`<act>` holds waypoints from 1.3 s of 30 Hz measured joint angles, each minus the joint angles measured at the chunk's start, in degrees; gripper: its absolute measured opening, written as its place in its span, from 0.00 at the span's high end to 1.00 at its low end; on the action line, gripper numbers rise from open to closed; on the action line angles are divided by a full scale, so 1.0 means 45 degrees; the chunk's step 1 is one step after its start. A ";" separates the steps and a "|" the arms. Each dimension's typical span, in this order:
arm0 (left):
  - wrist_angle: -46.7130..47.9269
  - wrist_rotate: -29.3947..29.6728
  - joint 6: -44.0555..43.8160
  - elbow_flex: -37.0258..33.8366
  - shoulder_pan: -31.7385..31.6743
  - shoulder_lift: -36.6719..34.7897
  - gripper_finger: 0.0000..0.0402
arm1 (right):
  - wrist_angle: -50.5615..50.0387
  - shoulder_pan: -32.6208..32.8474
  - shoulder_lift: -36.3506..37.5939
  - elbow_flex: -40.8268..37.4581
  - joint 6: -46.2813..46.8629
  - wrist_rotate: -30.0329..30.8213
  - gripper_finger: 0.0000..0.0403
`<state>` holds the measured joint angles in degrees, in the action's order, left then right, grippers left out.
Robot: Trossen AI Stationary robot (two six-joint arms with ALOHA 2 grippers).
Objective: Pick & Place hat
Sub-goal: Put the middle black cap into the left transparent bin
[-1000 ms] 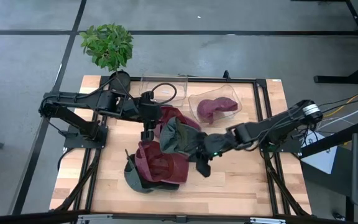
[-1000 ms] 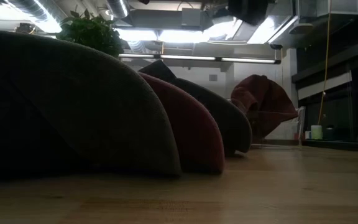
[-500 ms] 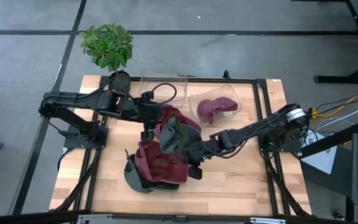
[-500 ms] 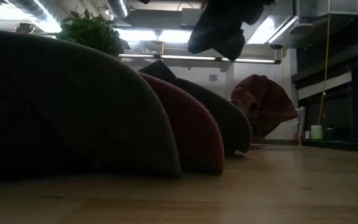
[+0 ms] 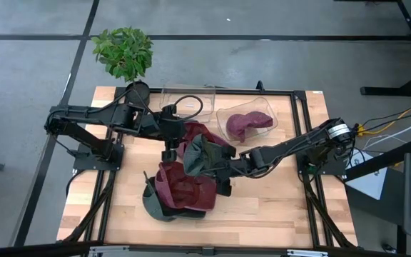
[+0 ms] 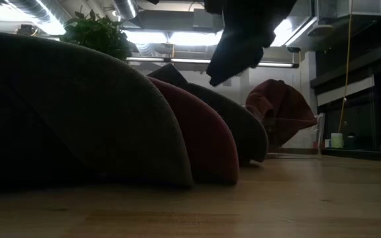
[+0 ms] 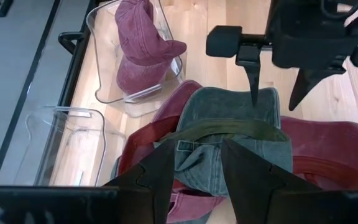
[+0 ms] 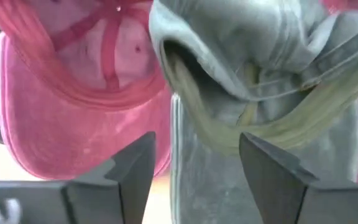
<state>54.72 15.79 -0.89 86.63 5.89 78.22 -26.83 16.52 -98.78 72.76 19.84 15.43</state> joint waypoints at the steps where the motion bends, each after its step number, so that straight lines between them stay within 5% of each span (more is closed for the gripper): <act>1: 0.0013 0.0000 0.0005 0.0000 0.0000 0.0000 0.68 | -0.0044 -0.0002 -0.0048 -0.0045 0.0118 -0.0112 0.41; 7: 0.0132 0.0000 0.0005 -0.0005 0.0005 0.0000 0.68 | 0.0257 0.0000 -0.0680 -0.0163 0.0194 -0.0917 0.40; 12: 0.0166 0.0000 0.0010 -0.0005 0.0002 0.0000 0.68 | 0.0261 -0.0002 -0.1168 -0.0168 0.0218 -0.0156 0.45; 20: 0.0282 -0.0005 0.0043 0.0138 0.0000 0.0010 0.68 | 0.0129 -0.0194 -0.0960 -0.0173 0.1079 -0.0543 0.94; 39: 0.0431 0.1464 0.2104 0.3611 0.0005 -0.0368 0.68 | -0.3172 -0.1489 0.3131 0.4093 0.1459 -0.1312 0.97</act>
<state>56.66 22.38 8.59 102.88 5.91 76.56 -41.10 9.82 -84.69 91.18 26.40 9.52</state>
